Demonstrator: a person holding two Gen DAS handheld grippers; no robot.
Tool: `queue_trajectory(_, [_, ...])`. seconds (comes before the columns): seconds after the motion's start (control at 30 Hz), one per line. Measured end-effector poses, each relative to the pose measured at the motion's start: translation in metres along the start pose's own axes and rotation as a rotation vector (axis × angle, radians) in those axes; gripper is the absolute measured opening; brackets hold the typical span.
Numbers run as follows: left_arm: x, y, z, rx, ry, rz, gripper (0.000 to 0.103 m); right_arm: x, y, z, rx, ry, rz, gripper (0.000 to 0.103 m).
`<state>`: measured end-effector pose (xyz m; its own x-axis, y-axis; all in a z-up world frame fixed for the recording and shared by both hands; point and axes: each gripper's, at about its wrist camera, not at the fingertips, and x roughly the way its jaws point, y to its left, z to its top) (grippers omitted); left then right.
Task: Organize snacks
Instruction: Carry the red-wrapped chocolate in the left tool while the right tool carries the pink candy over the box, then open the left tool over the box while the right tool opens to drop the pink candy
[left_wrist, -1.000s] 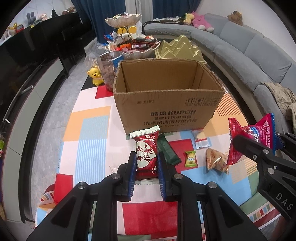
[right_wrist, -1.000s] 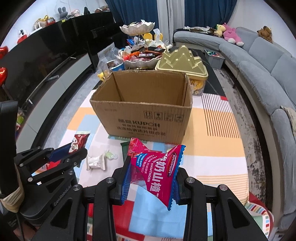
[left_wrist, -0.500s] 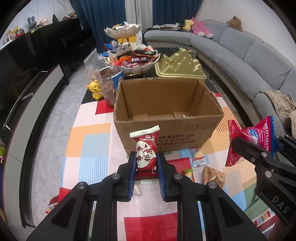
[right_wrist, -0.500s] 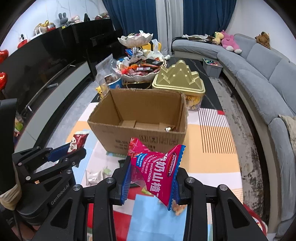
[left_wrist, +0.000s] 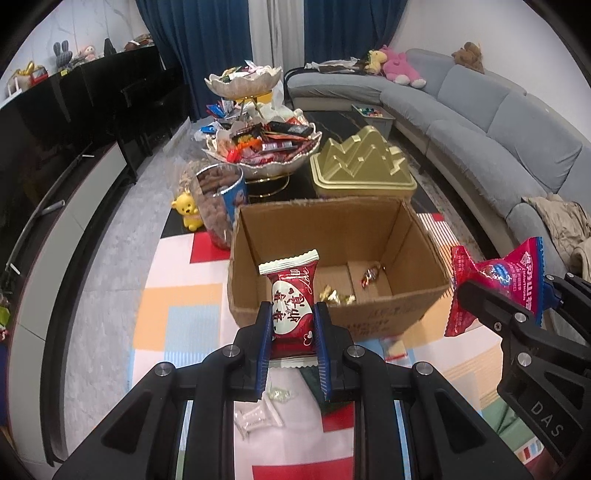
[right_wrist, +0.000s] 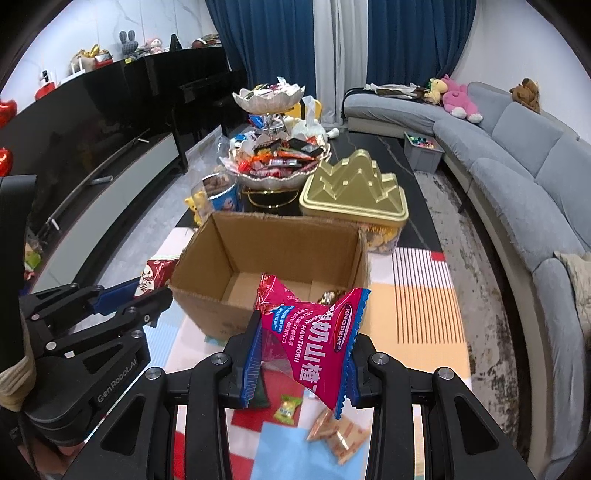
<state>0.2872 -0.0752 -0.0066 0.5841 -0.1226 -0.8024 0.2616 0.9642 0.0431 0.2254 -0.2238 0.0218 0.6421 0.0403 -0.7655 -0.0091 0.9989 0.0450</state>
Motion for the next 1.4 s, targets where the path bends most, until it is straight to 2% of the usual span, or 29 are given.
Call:
queue_trajectory(0.57, [0.035,0.007,0.037,-0.013,0.008,0.010,0.022,0.026,-0.004,0.043,-0.013,-0.011,-0.011,0.038])
queue_trajectory(1.2, [0.069,0.009,0.052,-0.029,0.039,0.001,0.023,0.064,-0.013,0.057,0.003,0.048,0.011,0.039])
queue_trajectory(1.3, [0.068,0.010,0.053,-0.029,0.031,0.007,0.023,0.064,-0.012,0.059,-0.004,0.045,0.011,0.043])
queue_trajectory(1.4, [0.065,0.013,0.054,-0.037,0.026,0.011,0.034,0.062,-0.013,0.061,0.001,0.033,0.010,0.056])
